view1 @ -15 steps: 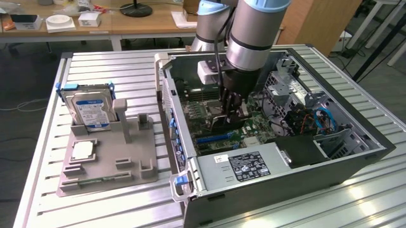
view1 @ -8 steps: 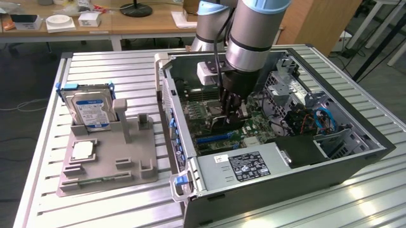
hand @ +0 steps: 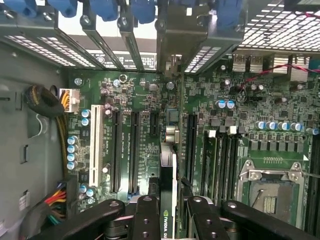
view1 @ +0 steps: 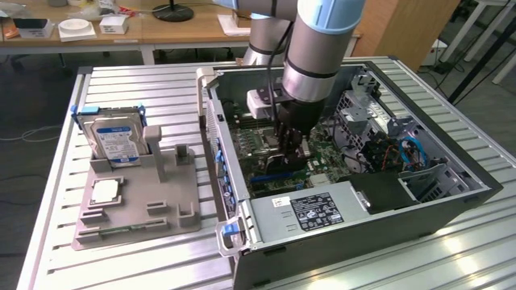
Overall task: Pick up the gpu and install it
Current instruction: 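Insert the gpu into the slot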
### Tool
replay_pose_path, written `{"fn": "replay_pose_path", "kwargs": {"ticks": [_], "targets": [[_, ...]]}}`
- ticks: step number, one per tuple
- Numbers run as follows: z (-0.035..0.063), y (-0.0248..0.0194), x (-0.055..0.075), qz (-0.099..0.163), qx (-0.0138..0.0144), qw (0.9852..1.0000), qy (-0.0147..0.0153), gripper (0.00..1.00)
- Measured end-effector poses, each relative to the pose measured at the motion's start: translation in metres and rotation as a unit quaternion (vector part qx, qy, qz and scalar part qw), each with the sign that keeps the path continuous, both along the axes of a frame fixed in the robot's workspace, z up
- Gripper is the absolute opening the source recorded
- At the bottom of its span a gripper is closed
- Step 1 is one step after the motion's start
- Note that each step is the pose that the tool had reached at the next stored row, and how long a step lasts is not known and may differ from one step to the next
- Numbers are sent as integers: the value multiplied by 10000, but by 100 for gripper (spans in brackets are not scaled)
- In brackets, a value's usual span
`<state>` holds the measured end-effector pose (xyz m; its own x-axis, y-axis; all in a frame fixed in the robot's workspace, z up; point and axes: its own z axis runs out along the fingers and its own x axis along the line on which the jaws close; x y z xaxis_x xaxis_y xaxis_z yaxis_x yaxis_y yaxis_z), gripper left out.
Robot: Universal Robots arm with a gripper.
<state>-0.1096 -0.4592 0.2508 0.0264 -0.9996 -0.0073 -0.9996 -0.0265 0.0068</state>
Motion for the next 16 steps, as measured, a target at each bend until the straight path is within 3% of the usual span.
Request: {"fn": "replay_pose_path", "kwargs": {"ticks": [16], "targets": [[-71,15,-17,0,-4,10000,-8,26]]}}
